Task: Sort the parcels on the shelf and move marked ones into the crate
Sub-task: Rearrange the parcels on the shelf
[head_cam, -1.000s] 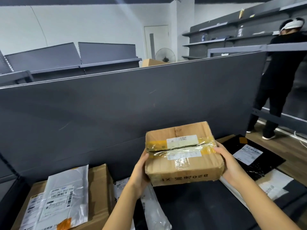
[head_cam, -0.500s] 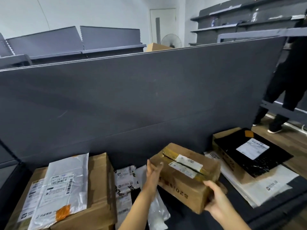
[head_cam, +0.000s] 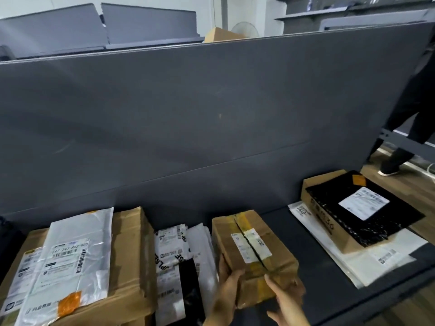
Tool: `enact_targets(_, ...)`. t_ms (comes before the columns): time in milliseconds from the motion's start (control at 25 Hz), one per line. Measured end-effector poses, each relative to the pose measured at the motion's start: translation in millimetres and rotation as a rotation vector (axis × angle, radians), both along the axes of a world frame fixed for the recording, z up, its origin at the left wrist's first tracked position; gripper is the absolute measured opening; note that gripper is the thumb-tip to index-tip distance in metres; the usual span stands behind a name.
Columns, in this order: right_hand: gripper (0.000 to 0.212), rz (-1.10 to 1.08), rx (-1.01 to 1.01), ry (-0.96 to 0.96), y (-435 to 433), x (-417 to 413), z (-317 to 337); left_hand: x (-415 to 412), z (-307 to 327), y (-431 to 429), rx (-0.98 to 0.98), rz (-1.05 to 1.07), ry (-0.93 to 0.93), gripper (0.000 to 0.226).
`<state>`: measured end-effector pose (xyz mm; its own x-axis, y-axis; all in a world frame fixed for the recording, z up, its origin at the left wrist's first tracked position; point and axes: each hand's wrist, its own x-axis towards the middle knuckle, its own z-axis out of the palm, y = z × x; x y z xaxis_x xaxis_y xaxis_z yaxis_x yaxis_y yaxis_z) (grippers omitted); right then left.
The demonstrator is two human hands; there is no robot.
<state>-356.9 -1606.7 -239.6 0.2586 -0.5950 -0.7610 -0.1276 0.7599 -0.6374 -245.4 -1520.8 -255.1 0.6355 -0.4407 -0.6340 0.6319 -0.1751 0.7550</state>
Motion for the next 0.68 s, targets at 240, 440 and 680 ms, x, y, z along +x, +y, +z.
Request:
enact_targets(240,0.078,0.024,0.104,-0.084,-17,-4,13,-11,-11,-4,0.161,-0.140,-0.073,0.080)
enact_targets(440,0.056,0.052,0.120,-0.145,-18,7,1,-21,10,-10,0.321,-0.245,-0.287,0.086)
enact_targets(680,0.035,0.050,0.207,-0.311,-27,33,2,-13,12,-17,0.613,-0.565,-0.606,0.097)
